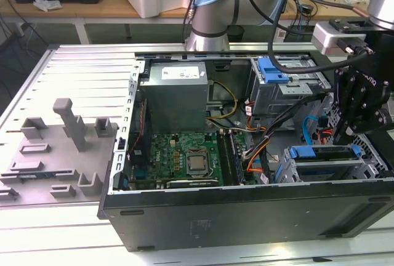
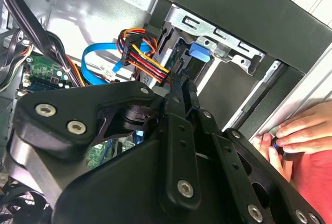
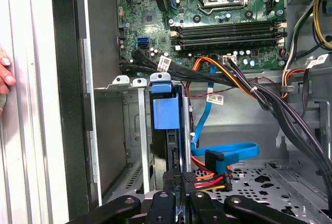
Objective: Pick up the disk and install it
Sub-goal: 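Insert the first disk wire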
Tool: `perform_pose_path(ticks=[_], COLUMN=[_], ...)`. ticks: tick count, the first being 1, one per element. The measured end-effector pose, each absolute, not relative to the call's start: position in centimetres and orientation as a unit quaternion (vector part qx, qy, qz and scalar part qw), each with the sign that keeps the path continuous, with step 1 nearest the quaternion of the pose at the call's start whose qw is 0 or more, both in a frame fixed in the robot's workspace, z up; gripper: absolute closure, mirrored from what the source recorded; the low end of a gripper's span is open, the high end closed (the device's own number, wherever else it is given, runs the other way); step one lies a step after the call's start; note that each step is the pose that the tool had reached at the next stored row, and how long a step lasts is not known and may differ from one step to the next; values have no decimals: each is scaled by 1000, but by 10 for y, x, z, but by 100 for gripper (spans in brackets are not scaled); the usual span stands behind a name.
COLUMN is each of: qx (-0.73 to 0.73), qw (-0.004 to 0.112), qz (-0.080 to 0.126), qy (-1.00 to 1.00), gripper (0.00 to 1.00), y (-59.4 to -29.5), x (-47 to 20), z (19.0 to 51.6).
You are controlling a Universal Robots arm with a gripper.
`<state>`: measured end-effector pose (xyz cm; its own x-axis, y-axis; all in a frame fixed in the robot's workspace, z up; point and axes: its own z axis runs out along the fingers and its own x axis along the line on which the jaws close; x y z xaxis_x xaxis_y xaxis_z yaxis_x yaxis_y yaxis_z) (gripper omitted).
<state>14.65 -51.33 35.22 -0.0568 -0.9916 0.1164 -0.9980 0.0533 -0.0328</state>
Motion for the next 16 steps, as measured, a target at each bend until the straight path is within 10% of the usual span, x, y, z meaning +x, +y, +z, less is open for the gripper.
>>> perform_pose_path(ticks=[16], qx=[688], qw=[31], qz=[52], qy=[-723], gripper=[83], y=[-513], x=[147], z=[351])
